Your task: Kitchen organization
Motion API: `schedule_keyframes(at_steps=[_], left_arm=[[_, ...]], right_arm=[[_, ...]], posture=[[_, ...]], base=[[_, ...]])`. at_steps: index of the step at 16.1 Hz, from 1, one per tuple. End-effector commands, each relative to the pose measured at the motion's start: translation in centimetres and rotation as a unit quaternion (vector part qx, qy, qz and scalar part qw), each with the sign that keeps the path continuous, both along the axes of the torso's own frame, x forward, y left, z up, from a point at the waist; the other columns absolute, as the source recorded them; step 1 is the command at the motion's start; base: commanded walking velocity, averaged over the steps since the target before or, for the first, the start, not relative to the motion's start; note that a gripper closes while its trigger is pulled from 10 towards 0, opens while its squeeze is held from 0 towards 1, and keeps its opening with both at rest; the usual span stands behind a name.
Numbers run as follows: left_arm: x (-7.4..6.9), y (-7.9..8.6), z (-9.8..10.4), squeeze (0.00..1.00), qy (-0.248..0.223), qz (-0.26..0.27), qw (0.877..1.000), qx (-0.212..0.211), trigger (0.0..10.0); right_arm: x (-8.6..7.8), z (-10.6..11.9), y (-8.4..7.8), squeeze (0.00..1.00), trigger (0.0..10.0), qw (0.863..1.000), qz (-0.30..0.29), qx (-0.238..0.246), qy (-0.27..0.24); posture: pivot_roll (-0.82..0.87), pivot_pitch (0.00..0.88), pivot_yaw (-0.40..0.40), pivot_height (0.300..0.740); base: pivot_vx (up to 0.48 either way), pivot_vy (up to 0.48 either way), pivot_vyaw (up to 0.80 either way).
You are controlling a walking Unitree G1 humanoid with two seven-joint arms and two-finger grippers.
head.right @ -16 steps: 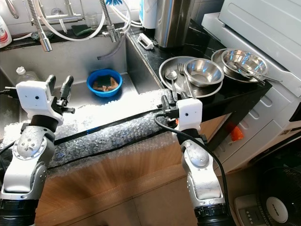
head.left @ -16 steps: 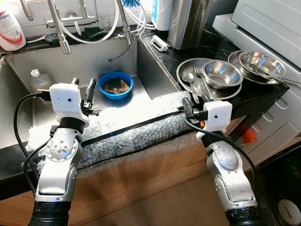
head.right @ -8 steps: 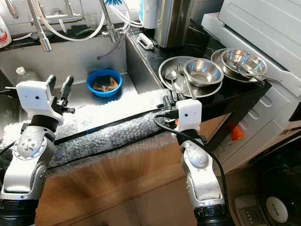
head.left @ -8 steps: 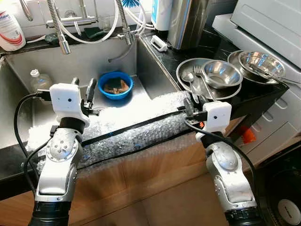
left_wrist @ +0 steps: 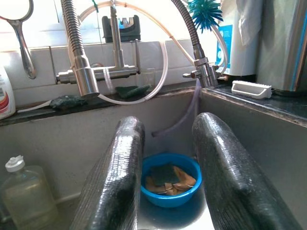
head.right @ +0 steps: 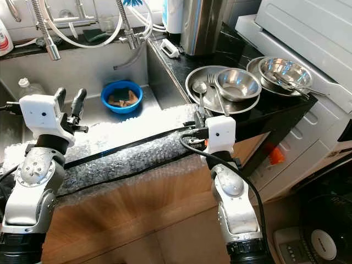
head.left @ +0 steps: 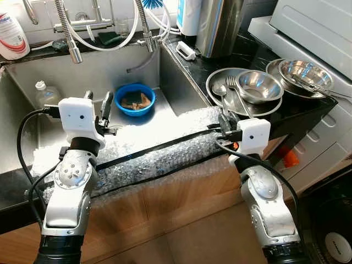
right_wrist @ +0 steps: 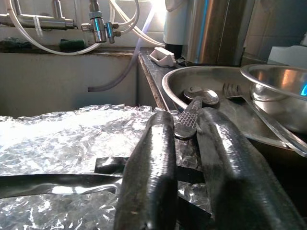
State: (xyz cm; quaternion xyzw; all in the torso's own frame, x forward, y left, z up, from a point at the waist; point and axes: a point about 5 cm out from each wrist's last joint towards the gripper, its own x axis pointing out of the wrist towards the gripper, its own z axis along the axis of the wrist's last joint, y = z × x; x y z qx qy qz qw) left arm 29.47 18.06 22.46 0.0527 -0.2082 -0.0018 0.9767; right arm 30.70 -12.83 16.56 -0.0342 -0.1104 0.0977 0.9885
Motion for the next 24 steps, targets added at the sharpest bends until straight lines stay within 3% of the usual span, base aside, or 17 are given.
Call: schedule_keyframes(at_steps=[1, 5, 6, 7, 11, 17, 19, 21, 23, 24], left_arm=[[0.0, -0.3, 0.2, 0.0, -0.003, -0.001, 1.0, 0.01, 10.0], [0.0, -0.3, 0.3, 0.0, -0.004, -0.002, 1.0, 0.007, 10.0], [0.0, -0.4, 0.3, 0.0, -0.004, -0.002, 1.0, 0.007, 10.0], [0.0, -0.4, 0.3, 0.0, -0.005, -0.002, 1.0, 0.007, 10.0], [0.0, -0.5, 0.4, 0.0, -0.008, -0.004, 1.0, -0.008, 10.0], [-0.1, -0.3, 1.7, 0.0, -0.034, -0.006, 0.998, -0.044, 10.0], [-0.1, -0.1, 2.3, 0.0, -0.036, -0.019, 0.997, -0.066, 10.0], [-0.1, 0.3, 3.5, 0.0, -0.051, -0.037, 0.994, -0.09, 10.0], [-0.1, 0.5, 4.6, 0.0, -0.065, -0.049, 0.992, -0.097, 10.0], [-0.2, 0.2, 5.5, 0.0, -0.063, -0.093, 0.985, -0.131, 10.0]], right_arm=[[0.0, -0.1, 0.0, 0.0, 0.0, 1.0, 0.002, 0.002, 0.003], [0.0, 0.0, 0.0, 0.0, 0.0, 1.0, 0.002, 0.005, -0.001], [0.0, 0.1, 0.0, 0.0, 1.4, 1.0, 0.002, 0.005, -0.002], [0.0, 0.2, 0.0, 0.0, 10.0, 1.0, 0.0, 0.006, -0.005], [0.0, 1.4, -0.2, 0.0, 10.0, 0.999, -0.015, 0.004, -0.044], [0.1, 4.3, -0.3, 0.0, 10.0, 0.994, -0.007, 0.047, -0.098], [0.2, 5.3, -0.1, 0.0, 10.0, 0.991, 0.021, 0.078, -0.111], [0.2, 6.5, -0.3, 0.0, 10.0, 0.98, 0.051, 0.149, -0.118], [0.0, 6.9, -0.4, 0.0, 10.0, 0.972, 0.076, 0.19, -0.115], [-0.1, 6.8, -0.8, 0.0, 10.0, 0.962, 0.09, 0.238, -0.104]], posture=[[0.07, 0.138, -0.071, 0.74], [0.07, 0.137, -0.071, 0.74], [0.07, 0.137, -0.071, 0.74], [0.07, 0.137, -0.071, 0.74], [0.07, 0.137, -0.071, 0.74], [0.06, 0.132, -0.076, 0.74], [0.07, 0.131, -0.075, 0.74], [0.06, 0.126, -0.076, 0.74], [0.07, 0.121, -0.074, 0.74], [0.06, 0.114, -0.071, 0.74]], base=[[0.0, 0.0, 0.0], [0.0, 0.0, 0.0], [0.0, 0.0, 0.0], [0.0, 0.0, 0.0], [0.0, 0.0, 0.0], [0.0, 0.0, 0.0], [0.0, 0.0, 0.0], [0.0, 0.0, 0.0], [0.0, 0.0, 0.0], [0.0, 0.0, 0.0]])
